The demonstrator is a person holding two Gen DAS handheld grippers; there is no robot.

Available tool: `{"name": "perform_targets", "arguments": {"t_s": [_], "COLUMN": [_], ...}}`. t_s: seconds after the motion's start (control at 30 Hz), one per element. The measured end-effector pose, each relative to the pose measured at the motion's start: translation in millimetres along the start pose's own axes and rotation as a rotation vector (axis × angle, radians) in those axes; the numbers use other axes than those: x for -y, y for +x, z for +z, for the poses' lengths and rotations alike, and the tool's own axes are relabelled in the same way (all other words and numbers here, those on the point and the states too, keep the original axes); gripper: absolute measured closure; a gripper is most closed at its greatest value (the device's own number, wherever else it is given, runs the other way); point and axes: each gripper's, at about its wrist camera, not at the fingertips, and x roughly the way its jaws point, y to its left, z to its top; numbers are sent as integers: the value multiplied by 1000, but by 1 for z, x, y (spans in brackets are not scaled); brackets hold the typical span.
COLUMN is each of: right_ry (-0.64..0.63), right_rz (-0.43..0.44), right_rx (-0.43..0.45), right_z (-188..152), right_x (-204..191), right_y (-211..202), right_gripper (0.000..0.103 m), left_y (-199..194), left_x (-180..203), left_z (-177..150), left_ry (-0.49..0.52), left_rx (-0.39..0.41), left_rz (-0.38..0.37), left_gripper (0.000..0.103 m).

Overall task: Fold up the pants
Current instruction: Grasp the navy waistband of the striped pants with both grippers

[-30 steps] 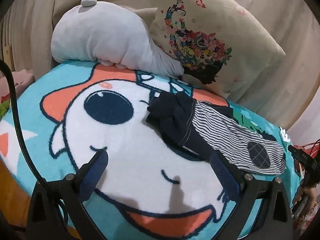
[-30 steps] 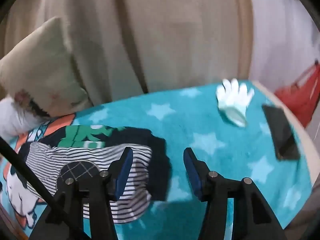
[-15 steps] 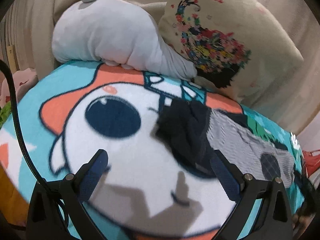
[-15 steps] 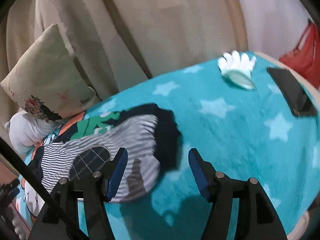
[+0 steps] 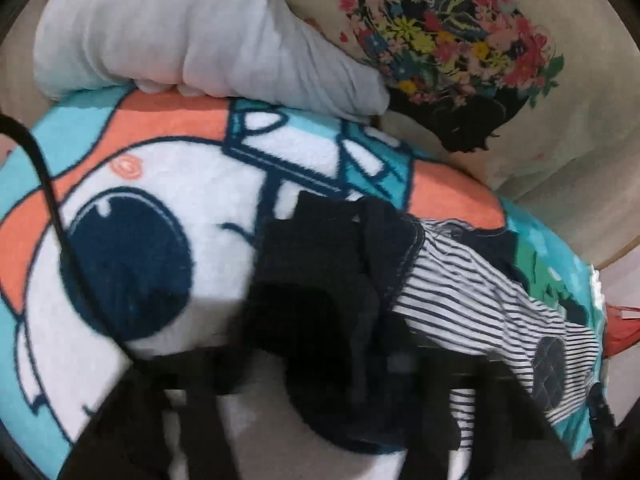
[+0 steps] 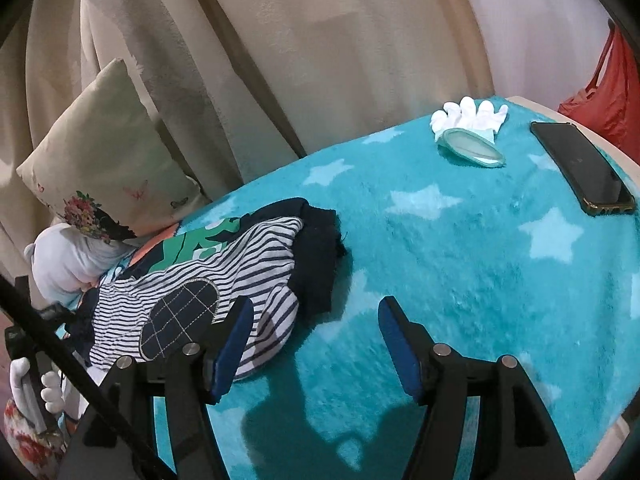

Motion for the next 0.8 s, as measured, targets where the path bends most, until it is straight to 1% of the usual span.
{"name": "perform_targets", "arguments": {"t_s": [0.03, 0.13, 0.2, 0.27, 0.37, 0.43, 0.5, 0.53, 0.57, 0.6, 0.63, 0.7, 0.8], "right_ry": [5, 1, -1, -22, -40, -42, -67, -73, -69, -56, -53, -54, -81], "right_rz": [5, 8, 32, 55, 81, 112, 102, 107, 121, 144, 154, 164, 160], "right_rx": [-3, -9, -11, -39, -68, -72, -74, -76, -78, -83, -97, -78, -29], "right_z": [1, 3, 3, 6, 10, 13, 16, 16, 17, 16, 15, 12, 14], "right_x": [0, -1, -5, -7, -13, -18, -26, -29, -33, -36, -38, -41, -43], "right_y": [0, 0, 1, 4, 15, 24, 36, 41, 46, 48, 52, 49, 31], "right_gripper": [34, 34, 33, 33, 33, 33, 33, 41, 52, 71, 74, 79, 79], "left_y": [-3, -22, -33, -44, -56, -63, -65, -63, -62, -61, -62, -68, -80], "left_x": [-2, -10, -15, -20, -29, -40, -49, -56, -59, -64, -66, -68, -65], "left_z": [-1, -5, -7, -11, -20, -27, -27, -28, -29, -31, -32, -35, -37], "left_ry": [-18, -38, -46, -41, -53, -66, -89, -104, -117, -133, -140, -134, -108], "left_rx": [-1, 37, 45, 55, 61, 54, 50, 39, 29, 19, 20, 39, 89], "left_rz": [-17, -41, -60, -82, -83, -80, -78, -77, -78, -85, -95, -101, -87], "left_gripper": [73, 78, 78, 78, 78, 78, 78, 78, 78, 78, 78, 77, 73]}}
